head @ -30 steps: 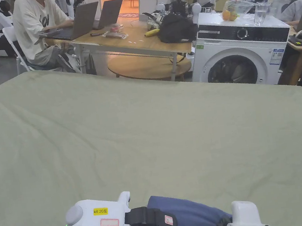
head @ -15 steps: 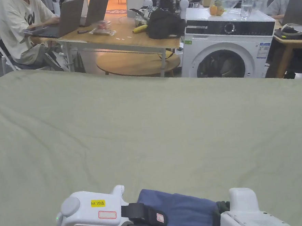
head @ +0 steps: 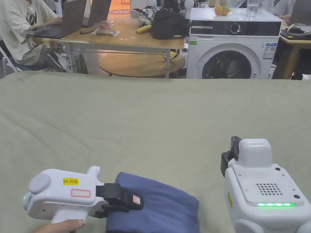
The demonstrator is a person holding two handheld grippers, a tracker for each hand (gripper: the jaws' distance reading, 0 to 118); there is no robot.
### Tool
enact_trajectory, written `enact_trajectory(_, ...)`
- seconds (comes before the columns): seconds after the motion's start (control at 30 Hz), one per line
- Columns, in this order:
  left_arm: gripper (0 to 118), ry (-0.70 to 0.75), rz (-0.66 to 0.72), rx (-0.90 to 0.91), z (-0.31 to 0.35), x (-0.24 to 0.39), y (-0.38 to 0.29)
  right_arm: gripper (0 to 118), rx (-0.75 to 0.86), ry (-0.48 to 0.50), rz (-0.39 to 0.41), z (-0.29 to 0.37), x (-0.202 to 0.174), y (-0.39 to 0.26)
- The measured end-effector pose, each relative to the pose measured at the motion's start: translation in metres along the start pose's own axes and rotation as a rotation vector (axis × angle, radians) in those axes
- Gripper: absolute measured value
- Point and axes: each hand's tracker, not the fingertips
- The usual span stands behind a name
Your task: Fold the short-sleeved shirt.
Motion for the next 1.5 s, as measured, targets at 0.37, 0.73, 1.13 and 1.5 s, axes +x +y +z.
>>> enact_trajectory(0.37,17,0.232,0.064,0.147,0.161,-0.025,0.006,0,0.012,0.184,-0.016,-0.001,-0.075,0.012)
enact_trajectory(0.73,17,0.576,0.172,0.239,0.315,-0.072,0.013,0,-0.022,0.376,-0.015,-0.018,-0.188,0.02)
enact_trajectory(1.13,19,0.891,0.193,0.178,0.341,-0.121,0.027,0,-0.063,0.459,0.039,-0.02,-0.23,0.01)
enact_trajectory(1.5,48,1.013,0.117,0.329,0.378,-0.101,0.032,0,-0.076,0.462,0.042,-0.023,-0.221,0.01)
